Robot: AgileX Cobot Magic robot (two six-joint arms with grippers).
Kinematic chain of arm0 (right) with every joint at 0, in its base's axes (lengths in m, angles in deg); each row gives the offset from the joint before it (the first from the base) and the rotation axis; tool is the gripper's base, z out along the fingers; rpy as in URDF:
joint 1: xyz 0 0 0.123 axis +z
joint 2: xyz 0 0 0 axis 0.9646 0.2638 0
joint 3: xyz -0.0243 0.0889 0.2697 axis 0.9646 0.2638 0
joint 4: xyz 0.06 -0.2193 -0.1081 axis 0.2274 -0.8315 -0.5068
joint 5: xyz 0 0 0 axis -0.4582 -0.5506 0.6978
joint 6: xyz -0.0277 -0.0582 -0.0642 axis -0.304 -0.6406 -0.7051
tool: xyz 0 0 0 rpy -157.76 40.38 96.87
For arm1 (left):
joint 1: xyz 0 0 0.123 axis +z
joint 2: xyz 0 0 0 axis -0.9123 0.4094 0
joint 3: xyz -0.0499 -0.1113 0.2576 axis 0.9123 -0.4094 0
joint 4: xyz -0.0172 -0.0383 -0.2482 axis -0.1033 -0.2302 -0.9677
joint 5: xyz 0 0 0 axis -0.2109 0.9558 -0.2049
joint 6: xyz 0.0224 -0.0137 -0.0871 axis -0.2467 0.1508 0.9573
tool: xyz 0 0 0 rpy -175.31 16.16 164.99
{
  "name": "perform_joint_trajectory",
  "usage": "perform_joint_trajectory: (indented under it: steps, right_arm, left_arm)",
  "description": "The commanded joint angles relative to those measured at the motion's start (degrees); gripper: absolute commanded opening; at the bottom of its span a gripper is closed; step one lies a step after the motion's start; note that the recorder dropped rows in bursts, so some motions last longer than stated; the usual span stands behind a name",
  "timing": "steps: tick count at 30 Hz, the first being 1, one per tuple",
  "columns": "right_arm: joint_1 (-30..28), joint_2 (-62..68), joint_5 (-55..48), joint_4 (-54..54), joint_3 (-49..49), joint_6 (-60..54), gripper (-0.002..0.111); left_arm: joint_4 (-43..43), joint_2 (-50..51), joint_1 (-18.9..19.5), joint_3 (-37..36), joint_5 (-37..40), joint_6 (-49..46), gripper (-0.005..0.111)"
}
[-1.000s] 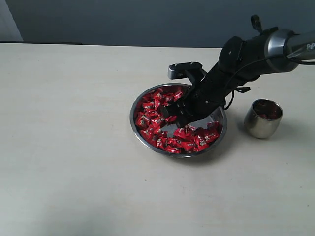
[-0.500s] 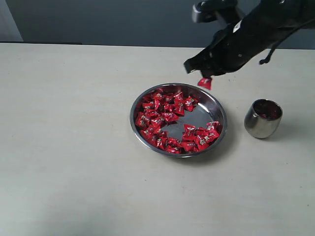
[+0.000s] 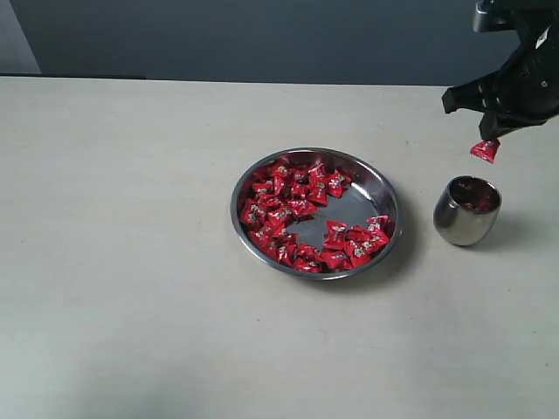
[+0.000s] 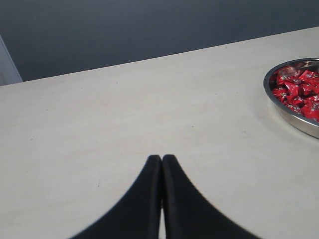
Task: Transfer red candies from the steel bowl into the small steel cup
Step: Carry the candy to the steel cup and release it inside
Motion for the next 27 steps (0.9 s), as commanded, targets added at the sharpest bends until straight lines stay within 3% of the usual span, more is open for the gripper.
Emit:
perform_joint_trajectory:
  steps: [1,24,27]
  right_arm:
    - [-0.28,1.27,-0.41,1.17,0.42,0.2,-0.001]
    - [-0.28,5.47,-2.42,-0.22,0.87,0.06,-0.001]
    - [-0.28,5.47,-2.71,-0.79,0.87,0.06,0.006]
  left_arm:
    - [-0.07,-0.25,-0.17,0.06,-0.32,0.33,0.0]
    - [-0.07,-0.25,-0.17,0.06,-0.32,0.33,0.0]
    - [-0.07,-0.25,-0.17,0.06,-0.32,0.33,0.0]
